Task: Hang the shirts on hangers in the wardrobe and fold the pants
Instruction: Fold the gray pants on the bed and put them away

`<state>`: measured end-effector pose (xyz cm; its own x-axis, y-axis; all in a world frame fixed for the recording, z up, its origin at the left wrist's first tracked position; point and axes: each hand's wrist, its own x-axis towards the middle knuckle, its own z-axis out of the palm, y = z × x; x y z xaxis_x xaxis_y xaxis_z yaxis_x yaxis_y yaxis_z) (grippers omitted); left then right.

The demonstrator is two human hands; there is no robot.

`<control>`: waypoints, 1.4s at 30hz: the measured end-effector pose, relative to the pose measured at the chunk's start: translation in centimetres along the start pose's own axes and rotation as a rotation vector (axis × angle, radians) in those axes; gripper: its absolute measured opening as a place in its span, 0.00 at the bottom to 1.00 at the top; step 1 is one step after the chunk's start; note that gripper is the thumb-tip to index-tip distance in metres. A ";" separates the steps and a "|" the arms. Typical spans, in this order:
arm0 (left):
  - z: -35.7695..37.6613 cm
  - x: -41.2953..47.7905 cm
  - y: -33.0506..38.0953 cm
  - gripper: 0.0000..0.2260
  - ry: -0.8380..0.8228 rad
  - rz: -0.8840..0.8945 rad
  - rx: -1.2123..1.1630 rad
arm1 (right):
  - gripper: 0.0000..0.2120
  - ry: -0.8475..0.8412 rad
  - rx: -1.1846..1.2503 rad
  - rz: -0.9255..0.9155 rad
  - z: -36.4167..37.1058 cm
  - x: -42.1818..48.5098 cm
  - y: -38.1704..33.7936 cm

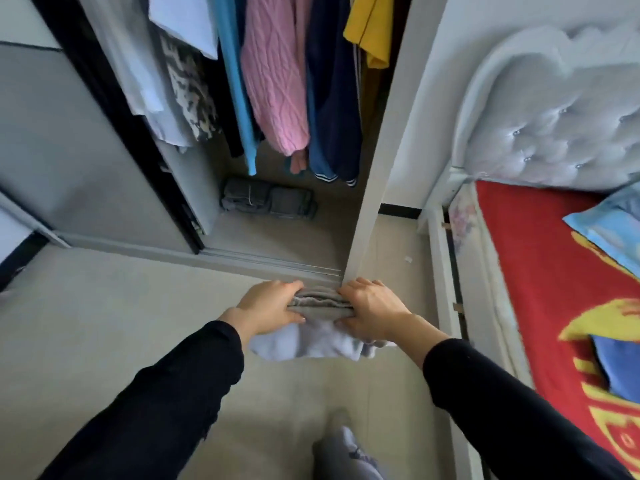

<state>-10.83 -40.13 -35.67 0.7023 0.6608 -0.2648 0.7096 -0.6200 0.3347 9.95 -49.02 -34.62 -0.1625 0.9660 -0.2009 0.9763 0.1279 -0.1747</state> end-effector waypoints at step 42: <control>25.1 47.4 -69.2 0.17 0.625 0.053 0.367 | 0.25 0.372 -0.268 -0.056 43.9 77.4 3.7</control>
<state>-25.26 23.49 -94.11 0.6507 0.6758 0.3463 0.7257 -0.6877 -0.0215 -5.26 16.34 -93.11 -0.2017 0.9646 0.1700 0.9779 0.1886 0.0899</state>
